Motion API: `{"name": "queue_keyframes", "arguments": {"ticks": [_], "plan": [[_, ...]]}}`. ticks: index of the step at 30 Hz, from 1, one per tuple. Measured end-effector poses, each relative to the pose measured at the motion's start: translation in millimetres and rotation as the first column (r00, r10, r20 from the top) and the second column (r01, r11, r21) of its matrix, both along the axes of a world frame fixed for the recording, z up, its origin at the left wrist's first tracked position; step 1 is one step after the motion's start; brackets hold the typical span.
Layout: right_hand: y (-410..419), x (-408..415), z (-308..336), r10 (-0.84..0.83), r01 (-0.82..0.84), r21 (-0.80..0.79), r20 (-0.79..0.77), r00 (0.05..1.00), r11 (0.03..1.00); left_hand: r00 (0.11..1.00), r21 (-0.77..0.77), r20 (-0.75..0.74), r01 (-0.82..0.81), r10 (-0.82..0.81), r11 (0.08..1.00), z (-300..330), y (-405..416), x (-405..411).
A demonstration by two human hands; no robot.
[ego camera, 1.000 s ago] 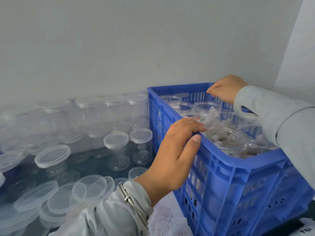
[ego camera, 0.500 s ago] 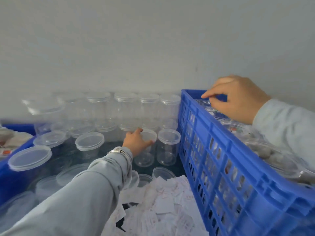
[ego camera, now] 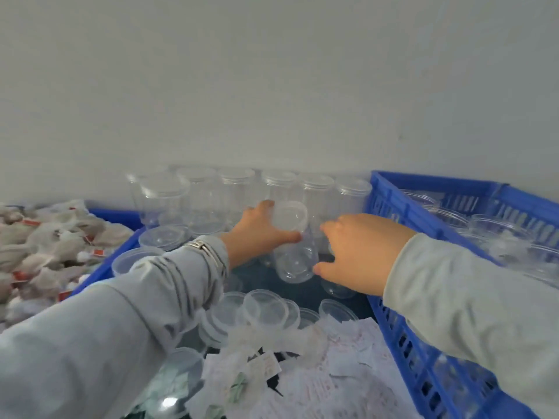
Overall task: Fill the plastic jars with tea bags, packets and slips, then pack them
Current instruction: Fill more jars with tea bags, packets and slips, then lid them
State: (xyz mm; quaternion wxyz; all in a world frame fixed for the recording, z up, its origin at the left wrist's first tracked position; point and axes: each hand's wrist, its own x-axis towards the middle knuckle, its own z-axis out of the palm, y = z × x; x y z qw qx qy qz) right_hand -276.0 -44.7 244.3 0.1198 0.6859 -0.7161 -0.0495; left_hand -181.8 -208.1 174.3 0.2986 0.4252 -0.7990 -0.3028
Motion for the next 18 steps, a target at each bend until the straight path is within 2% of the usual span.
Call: {"name": "queue_keyframes", "arguments": {"ticks": [2, 4, 6, 7, 9, 11, 13, 16, 18], "plan": [[-11, 8, -15, -0.064, 0.063, 0.007, 0.114, 0.991, 0.998, 0.996, -0.024, -0.003, 0.089, -0.089, 0.996, 14, 21, 46], [-20, 22, -30, 0.027, -0.033, 0.008, 0.391, 0.920, 0.999, 0.989, -0.076, 0.014, 0.145, -0.144, 0.987, 20, 45, 93], [-24, 47, -46, 0.179, -0.199, -0.048, 0.671, 0.719, 0.979, 0.994, -0.136, 0.031, 0.112, -0.109, 0.984, 17, 66, 134], [-24, 62, -56, 0.235, -0.241, -0.105, 0.756, 0.611, 0.965, 0.997, -0.148, 0.026, 0.074, -0.071, 0.986, 12, 72, 151], [-26, 91, -79, 0.332, -0.226, -0.251, 0.809, 0.485, 0.941, 1.000, -0.109, -0.004, -0.014, 0.014, 0.994, -1, 76, 180], [-30, 118, -98, 0.393, -0.194, -0.342, 0.777, 0.491, 0.919, 0.991, 0.010, -0.078, -0.110, 0.110, 0.994, -16, 76, 202], [-37, 137, -111, 0.399, -0.233, -0.324, 0.742, 0.538, 0.917, 0.981, 0.071, -0.138, -0.128, 0.137, 0.989, -32, 78, 219], [-47, 153, -118, 0.308, -0.323, -0.137, 0.761, 0.571, 0.937, 0.986, 0.035, -0.156, -0.050, 0.055, 0.998, -43, 81, 236], [-50, 158, -121, 0.327, -0.316, -0.170, 0.766, 0.553, 0.933, 0.993, -0.003, -0.111, -0.044, 0.043, 0.999, -44, 80, 244]]}}
